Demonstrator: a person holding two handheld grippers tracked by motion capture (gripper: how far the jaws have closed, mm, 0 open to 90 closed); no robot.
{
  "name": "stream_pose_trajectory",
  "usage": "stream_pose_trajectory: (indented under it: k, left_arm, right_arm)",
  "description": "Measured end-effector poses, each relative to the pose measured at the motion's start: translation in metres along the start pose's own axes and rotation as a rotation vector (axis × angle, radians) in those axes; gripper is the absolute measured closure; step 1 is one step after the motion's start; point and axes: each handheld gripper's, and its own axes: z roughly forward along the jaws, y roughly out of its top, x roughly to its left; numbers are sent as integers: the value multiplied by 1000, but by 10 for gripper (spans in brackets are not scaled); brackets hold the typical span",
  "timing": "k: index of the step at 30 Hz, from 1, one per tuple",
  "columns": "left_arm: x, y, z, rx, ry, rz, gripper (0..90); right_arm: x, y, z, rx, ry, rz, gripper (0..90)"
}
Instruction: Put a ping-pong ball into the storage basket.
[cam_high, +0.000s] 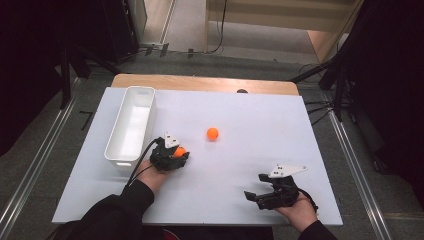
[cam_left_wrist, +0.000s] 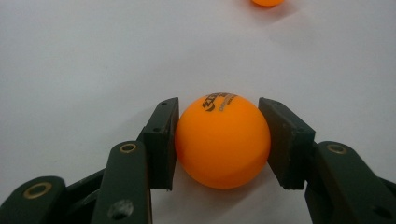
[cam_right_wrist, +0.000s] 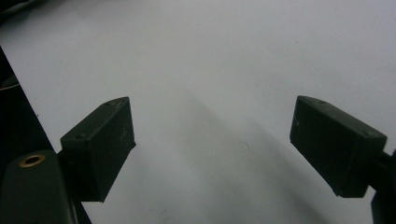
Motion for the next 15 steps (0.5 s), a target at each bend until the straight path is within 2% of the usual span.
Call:
stream_pose_trajectory:
  k: [9,15]
  left_arm:
    - [1,3,-4,-8,-16,-10,503]
    - [0,4,-6,-24,-27,3,503]
  right_arm:
    - [0,0,0,0,-1,-1,123]
    - [0,0,0,2,-1,-1,123]
